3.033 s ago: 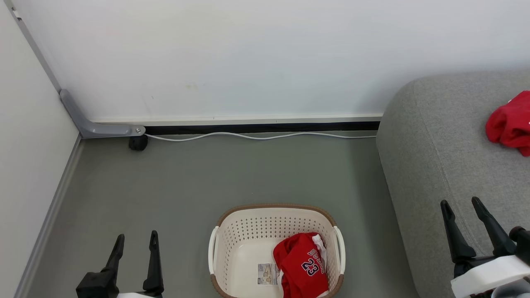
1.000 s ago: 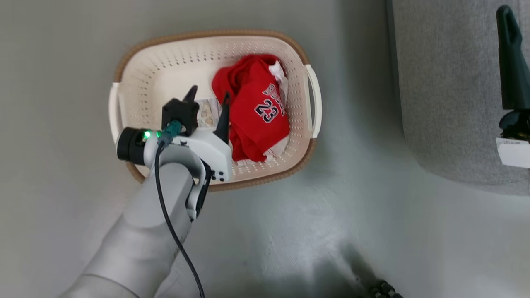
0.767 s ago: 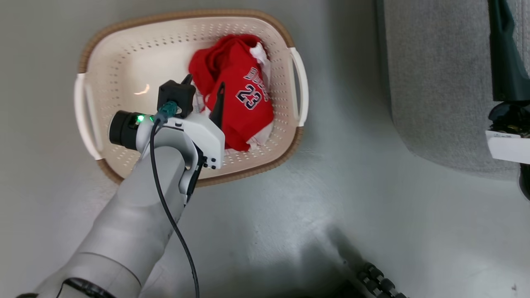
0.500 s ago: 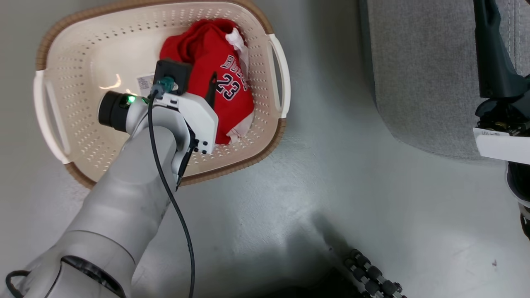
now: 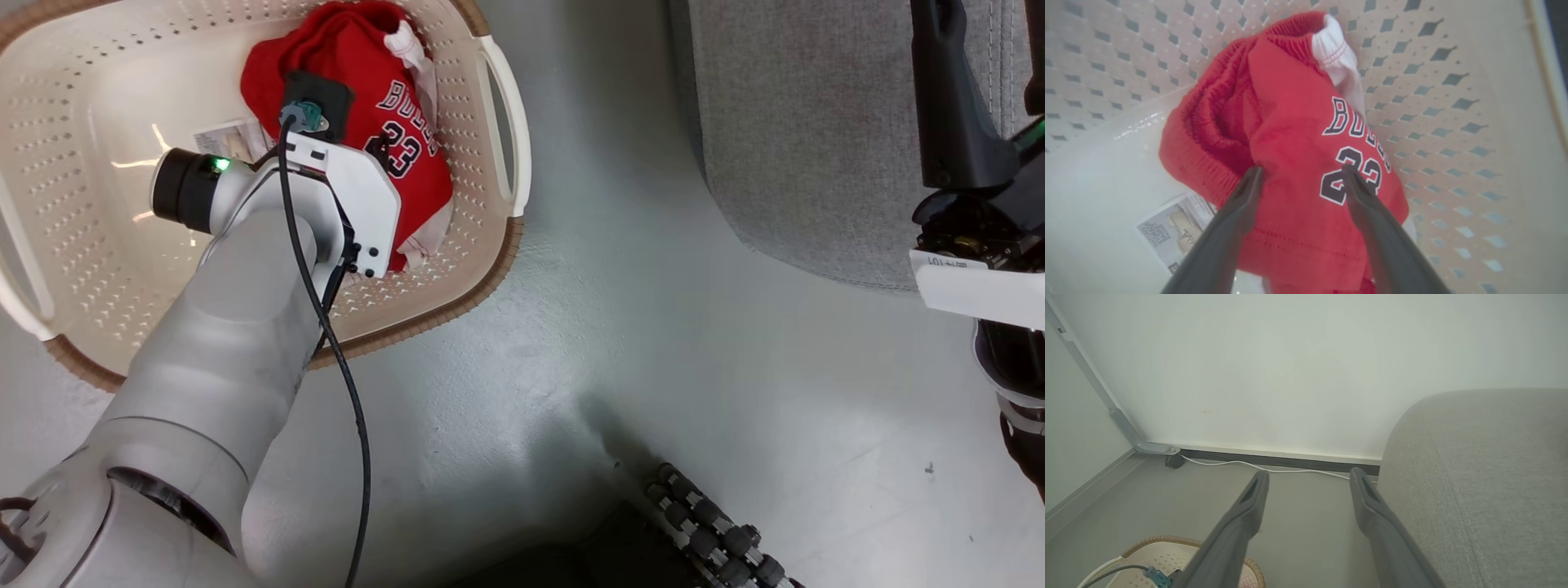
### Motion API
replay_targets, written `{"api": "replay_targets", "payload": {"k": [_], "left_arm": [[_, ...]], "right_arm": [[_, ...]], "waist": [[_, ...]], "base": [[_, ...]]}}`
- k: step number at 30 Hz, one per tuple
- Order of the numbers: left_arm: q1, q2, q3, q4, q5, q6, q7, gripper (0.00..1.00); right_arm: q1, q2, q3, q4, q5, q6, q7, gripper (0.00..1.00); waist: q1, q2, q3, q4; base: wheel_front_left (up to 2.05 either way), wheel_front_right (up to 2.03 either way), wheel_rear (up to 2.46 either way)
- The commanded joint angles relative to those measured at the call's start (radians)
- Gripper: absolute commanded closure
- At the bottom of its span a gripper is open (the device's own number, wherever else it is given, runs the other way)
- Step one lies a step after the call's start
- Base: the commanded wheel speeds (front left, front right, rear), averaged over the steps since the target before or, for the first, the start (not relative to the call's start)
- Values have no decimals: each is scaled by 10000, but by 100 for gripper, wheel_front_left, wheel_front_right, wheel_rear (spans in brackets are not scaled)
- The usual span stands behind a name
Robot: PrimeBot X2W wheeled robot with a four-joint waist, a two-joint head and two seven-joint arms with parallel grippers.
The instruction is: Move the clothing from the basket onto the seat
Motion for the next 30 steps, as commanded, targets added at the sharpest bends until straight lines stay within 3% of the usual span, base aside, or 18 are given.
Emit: {"api": "replay_targets", "payload": {"k": [1,9,10,11,12,20,30], "left_arm": [[-77,16,25,-12,-61,-38,31,0],[-54,16,-198,135,-302,-60,348,0],[-47,16,-225,143,-328,-61,356,14],[-41,16,-255,155,-348,-52,366,71],[-38,16,-283,165,-368,-49,372,100],[100,16,-339,174,-685,27,-161,100],[1447,16,-405,-209,-1385,-86,-1114,100]], "right_arm": [[229,-91,83,-292,132,40,-53,0],[312,15,18,-286,159,40,-53,0],[317,29,14,-288,164,40,-53,0],[319,36,8,-291,168,40,-53,0],[317,43,-6,-293,172,40,-53,0],[188,135,-3,-137,159,40,-53,0],[641,-92,-33,495,-27,40,-53,0]], "waist": [[0,0,98,-106],[0,0,152,-179],[0,0,143,-187],[0,0,131,-193],[0,0,121,-199],[0,0,-171,-249],[0,0,-1612,218]], "base": [[0,0,0],[0,0,0],[0,0,0],[0,0,0],[0,0,0],[0,0,0],[0,0,0]]}}
